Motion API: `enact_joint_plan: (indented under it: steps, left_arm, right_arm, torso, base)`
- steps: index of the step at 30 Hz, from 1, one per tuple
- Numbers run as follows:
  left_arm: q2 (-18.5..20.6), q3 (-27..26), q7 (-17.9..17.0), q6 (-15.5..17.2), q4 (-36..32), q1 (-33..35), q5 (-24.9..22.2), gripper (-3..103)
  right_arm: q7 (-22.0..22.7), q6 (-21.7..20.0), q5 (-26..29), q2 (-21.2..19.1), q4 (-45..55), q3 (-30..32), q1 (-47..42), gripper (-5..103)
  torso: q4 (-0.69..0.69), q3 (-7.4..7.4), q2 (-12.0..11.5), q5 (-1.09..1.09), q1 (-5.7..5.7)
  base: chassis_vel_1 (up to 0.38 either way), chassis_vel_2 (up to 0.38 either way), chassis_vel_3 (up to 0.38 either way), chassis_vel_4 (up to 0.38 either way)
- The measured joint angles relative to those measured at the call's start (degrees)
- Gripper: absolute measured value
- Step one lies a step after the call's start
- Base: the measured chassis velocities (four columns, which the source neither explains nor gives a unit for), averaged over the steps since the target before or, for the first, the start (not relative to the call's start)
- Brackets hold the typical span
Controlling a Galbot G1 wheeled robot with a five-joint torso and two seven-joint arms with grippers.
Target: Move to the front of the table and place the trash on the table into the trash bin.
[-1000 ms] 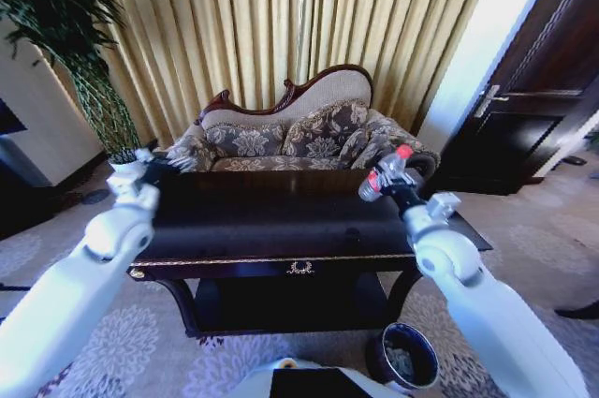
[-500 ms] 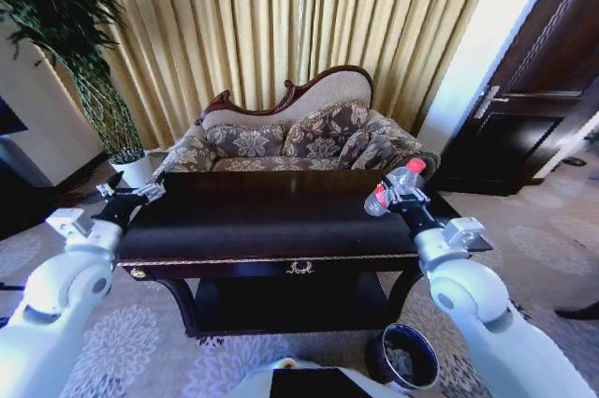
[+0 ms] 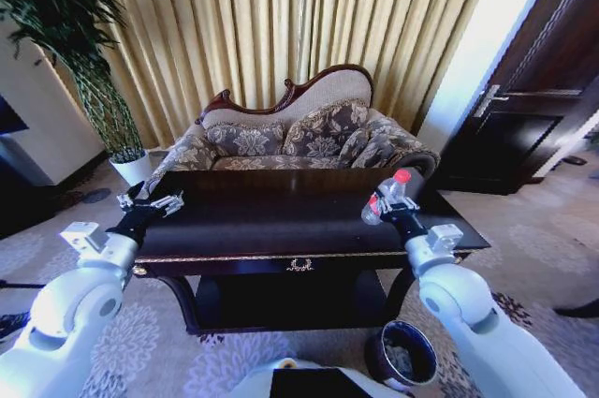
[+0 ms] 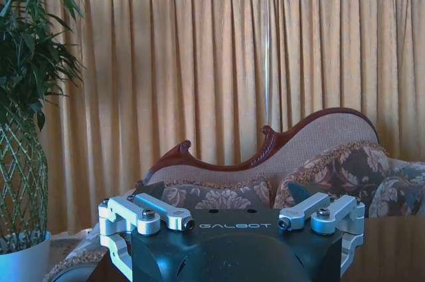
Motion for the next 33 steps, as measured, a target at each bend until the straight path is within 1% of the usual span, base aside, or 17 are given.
enact_joint_plan:
  steps: [7,24,33]
  left_arm:
    - [-0.1,-0.5,0.1,0.0,-0.6,1.1,0.1,100]
    - [0.2,0.0,0.3,-0.3,-0.3,0.7,0.1,100]
    - [0.0,0.1,1.0,-0.6,0.2,0.7,0.2,100]
  right_arm:
    - [0.0,0.0,0.3,-0.1,0.1,0.4,-0.2,25]
    - [0.0,0.1,0.6,0.8,1.8,0.5,-1.5,25]
    - [-0.1,0.5,0.3,1.7,2.0,0.2,-2.0,25]
  torso:
    - [0.00,0.00,0.0,0.00,0.00]
    - [0.00,0.00,0.0,0.00,0.00]
    - [0.00,-0.01,0.0,-0.01,-0.02]
  base:
    - [0.101,-0.093,-0.108,0.102]
    - [0.091,-0.084,-0.085,0.086]
    - [0.102,-0.098,-0.110,0.108]
